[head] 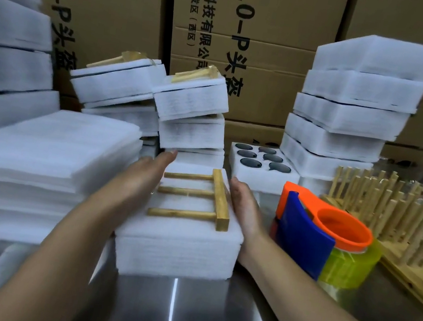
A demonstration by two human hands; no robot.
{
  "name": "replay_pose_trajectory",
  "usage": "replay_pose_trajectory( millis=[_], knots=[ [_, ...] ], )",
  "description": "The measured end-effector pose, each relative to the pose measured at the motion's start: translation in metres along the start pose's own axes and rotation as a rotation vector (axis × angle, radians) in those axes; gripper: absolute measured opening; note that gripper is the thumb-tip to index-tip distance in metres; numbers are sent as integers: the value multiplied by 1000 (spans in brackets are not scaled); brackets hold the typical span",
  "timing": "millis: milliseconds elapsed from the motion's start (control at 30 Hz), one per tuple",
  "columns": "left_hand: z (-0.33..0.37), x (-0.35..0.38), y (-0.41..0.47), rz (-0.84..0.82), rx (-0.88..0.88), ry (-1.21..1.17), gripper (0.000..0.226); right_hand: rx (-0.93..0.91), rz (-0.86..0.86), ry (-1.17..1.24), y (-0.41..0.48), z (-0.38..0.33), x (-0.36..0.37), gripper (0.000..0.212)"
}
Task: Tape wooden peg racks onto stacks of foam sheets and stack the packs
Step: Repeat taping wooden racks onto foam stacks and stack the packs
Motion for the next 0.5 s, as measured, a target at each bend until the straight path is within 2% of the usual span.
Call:
replay_pose_trajectory(
  millis=[67, 167, 233, 333, 400, 500],
  knots=[
    [-10, -1, 4, -38, -77, -20, 65, 15, 10, -22, -3, 0, -2, 38],
    [-19, 1, 5, -106, -146, -119, 62, 12, -34, -44, -5, 1, -3, 56],
    [-20, 3, 4, -145, -164, -181, 55, 8, -32, -66, -4, -1, -4, 60],
    [-23, 6, 5, -172, -172, -258, 49, 54, -26, -75, -3, 0, -6, 52],
    [-26, 4, 8, -150, -162, -279, 57, 53, -53, -59, -5, -2, -3, 49],
    [-26, 5, 10, -154, -87, -271, 74, 54, -87, -9, -6, -3, -1, 56]
  ],
)
Point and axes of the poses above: each hand's wrist, its own y-axis towards the middle knuckle, its own x-axis out of the palm, z = x × y, the point moved 6 cm from there along y, towards the middle knuckle, and after that the axes turned 5 degrees about -z, right-handed, at the moved point
